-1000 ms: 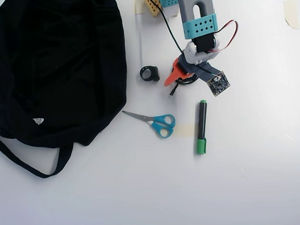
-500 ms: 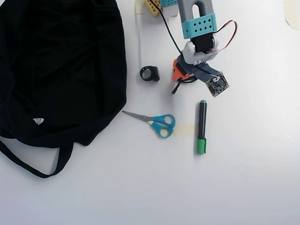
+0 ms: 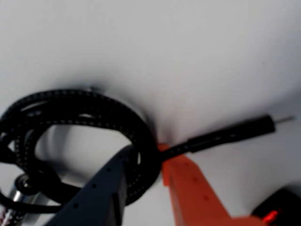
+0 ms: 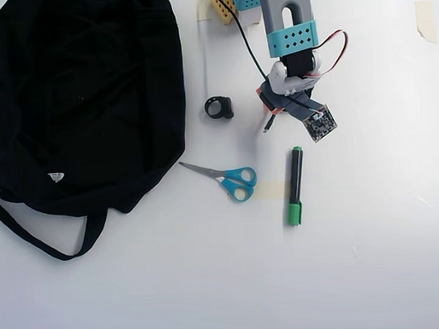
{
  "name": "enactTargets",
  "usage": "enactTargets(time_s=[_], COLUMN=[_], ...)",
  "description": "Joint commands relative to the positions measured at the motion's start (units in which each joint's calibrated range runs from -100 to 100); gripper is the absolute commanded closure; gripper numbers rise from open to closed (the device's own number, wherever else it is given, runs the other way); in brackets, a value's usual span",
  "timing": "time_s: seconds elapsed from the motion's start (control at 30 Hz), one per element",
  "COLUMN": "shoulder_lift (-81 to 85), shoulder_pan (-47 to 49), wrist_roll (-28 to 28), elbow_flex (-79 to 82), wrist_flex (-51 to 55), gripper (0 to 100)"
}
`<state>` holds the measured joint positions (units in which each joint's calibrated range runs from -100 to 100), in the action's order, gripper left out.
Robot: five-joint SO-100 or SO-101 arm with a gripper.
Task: Put the cable into the black bag
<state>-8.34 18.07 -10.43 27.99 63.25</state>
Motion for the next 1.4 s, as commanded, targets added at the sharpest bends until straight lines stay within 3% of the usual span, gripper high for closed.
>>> enactTargets(time_s=[0.0, 0.67, 1.0, 1.37], shoulder_lift=[0.13, 1.46, 2.2, 8.92], shoulder_pan=[0.4, 1.3, 1.45, 1.07], wrist_roll=[-0.17, 0.36, -0.06, 0.41], elbow_flex=[-0.76, -5.44, -14.78, -12.08], wrist_flex=[-0.54, 0.58, 12.46, 13.5], gripper=[98, 98, 98, 98])
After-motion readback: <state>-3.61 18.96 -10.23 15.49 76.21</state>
